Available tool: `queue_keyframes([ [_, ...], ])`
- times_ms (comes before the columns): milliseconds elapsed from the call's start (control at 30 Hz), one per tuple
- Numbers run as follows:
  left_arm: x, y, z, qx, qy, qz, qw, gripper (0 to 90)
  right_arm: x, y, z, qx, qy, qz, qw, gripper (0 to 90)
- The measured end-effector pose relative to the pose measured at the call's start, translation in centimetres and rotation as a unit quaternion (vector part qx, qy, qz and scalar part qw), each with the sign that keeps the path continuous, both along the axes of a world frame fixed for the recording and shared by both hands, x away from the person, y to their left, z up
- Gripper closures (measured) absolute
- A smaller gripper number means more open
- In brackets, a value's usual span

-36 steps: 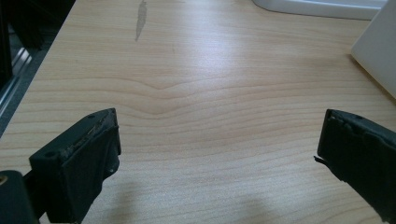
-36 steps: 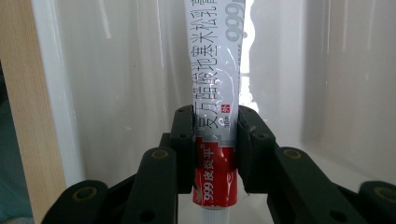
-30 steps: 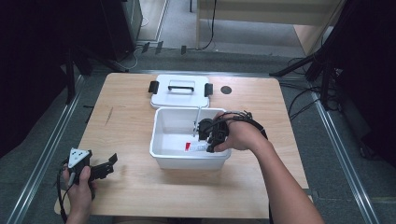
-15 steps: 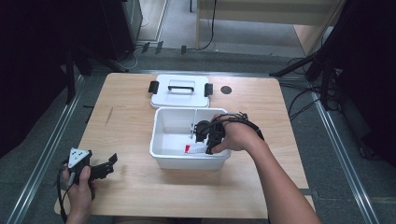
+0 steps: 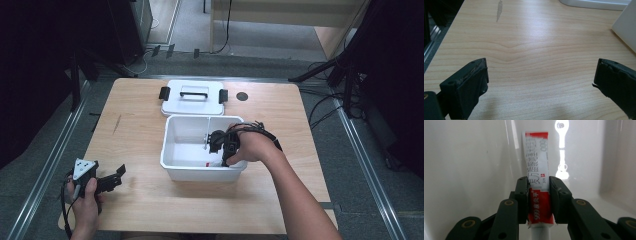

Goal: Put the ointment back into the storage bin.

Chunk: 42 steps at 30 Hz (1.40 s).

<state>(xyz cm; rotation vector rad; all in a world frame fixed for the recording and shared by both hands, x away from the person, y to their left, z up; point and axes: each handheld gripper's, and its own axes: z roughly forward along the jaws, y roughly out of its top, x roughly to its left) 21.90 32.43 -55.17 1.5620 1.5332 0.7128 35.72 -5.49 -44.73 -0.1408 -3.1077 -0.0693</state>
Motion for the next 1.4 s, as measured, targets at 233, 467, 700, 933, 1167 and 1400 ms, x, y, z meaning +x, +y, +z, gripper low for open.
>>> queue_keyframes([
  [233,0.0,0.0,0.0,0.0,0.0,0.0,1.0,0.0,0.0,0.0,0.1,-0.002,0.003,-0.002,1.0,75.5],
  [467,0.0,0.0,0.0,0.0,0.0,0.0,1.0,0.0,0.0,-0.1,0.1,-0.002,0.004,-0.001,1.0,77.4],
  [700,0.0,0.0,0.0,0.001,0.0,0.0,1.0,0.0,-0.1,-0.2,0.8,0.011,-0.002,-0.004,0.9999,78.7],
  [933,0.0,0.0,0.0,0.001,0.0,0.0,1.0,0.0,-0.3,-0.6,2.2,0.023,-0.014,-0.01,0.9996,79.0],
  [1167,0.0,0.0,0.0,0.0,-0.001,0.001,1.0,0.0,-0.7,-1.1,3.7,0.03,-0.025,-0.016,0.9991,79.1],
  [1400,0.1,0.0,0.0,0.0,-0.001,0.0,1.0,0.0,-0.9,-1.8,4.6,0.039,-0.029,-0.025,0.9985,79.0],
])
